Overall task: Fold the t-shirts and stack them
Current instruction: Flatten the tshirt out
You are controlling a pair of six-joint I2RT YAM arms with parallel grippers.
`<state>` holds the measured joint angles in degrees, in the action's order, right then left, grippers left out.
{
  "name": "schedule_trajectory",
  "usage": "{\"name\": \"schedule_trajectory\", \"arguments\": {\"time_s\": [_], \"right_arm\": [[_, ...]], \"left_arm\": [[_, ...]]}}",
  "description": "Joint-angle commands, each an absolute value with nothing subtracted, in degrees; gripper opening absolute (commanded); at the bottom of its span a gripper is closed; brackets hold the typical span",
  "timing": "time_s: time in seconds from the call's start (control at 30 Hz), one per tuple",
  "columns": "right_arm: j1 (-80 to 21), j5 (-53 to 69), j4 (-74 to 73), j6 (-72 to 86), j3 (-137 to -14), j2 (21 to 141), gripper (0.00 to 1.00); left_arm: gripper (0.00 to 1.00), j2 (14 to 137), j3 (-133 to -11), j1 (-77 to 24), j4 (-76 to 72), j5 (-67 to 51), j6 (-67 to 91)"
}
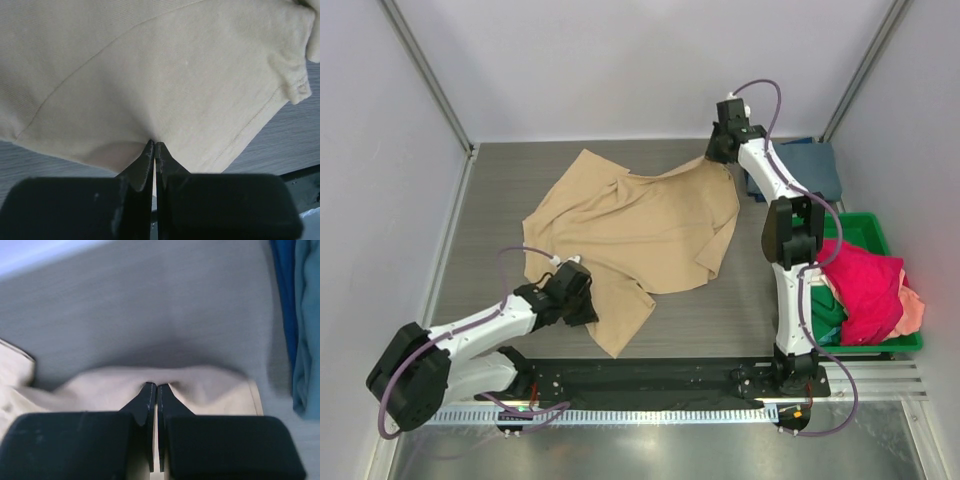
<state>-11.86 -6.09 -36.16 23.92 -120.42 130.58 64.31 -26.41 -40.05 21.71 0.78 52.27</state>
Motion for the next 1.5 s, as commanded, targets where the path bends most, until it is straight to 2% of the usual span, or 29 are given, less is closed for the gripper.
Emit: {"name": "schedule_trajectory", "arguments": {"time_s": [0.0, 0.1, 0.13, 0.17, 0.2, 0.23, 0.27, 0.3, 0.4, 0.5, 0.73, 1.0, 1.17, 1.27, 1.47], "right_arm": [[-10.64, -5.36, -35.95, 25.22, -131.11, 135.25, 0.01], [-9.50, -7.46, -31.83, 27.68, -139.90, 141.66, 0.01], [-9.23, -7.47, -29.73, 29.16, -142.27, 143.07, 0.05], [-8.62, -7.30, -25.79, 29.96, -143.25, 144.48, 0.23], [-8.27, -7.03, -24.71, 30.49, -144.57, 147.54, 0.46], [-8.00, -7.21, -24.35, 31.46, -147.80, 148.87, 0.82], [-7.13, -7.03, -24.52, 32.94, -148.70, 149.93, 0.95], [-6.86, -6.42, -24.52, 33.83, -148.71, 149.42, 0.99], [-6.42, -4.66, -23.82, 34.11, -142.41, 142.16, 1.00], [-7.11, -2.90, -21.45, 32.88, -131.07, 134.50, 1.00], [-11.68, -3.34, -22.14, 28.92, -100.52, 110.08, 0.99], [-18.71, -6.15, -27.68, 26.02, -74.84, 95.46, 0.99], [-23.98, -4.22, -29.27, 26.72, -66.19, 90.62, 0.97], [-25.83, -5.18, -29.27, 26.81, -62.94, 88.25, 0.95], [-28.56, -7.81, -30.41, 27.77, -62.75, 90.43, 0.85]], "left_arm": [[0.00, 59.69, -26.54, -40.34, 26.17, 1.14, 53.17], [0.00, 54.68, -27.77, -40.34, 32.31, 3.94, 53.88], [0.00, 53.45, -28.12, -40.34, 33.82, 4.74, 53.96], [0.00, 52.39, -28.47, -40.34, 35.06, 5.70, 53.96], [0.01, 50.64, -29.00, -40.34, 37.24, 7.02, 54.05], [0.05, 50.10, -29.53, -40.34, 37.61, 7.03, 54.49], [0.13, 49.66, -29.62, -40.34, 37.88, 6.94, 54.84], [0.35, 49.40, -30.05, -40.34, 38.40, 6.77, 55.02], [0.61, 48.78, -32.07, -40.34, 40.59, 6.59, 55.11], [0.66, 46.59, -34.01, -40.34, 42.44, 7.73, 54.84], [0.67, 45.97, -39.10, -40.34, 45.96, 11.95, 52.74], [0.70, 46.58, -49.64, -40.34, 53.16, 16.59, 44.57], [0.79, 46.15, -53.18, -40.25, 56.43, 23.46, 39.73], [0.80, 43.86, -51.24, -40.17, 54.15, 23.90, 39.28], [0.79, 42.54, -50.80, -40.17, 53.88, 24.26, 39.37]]}}
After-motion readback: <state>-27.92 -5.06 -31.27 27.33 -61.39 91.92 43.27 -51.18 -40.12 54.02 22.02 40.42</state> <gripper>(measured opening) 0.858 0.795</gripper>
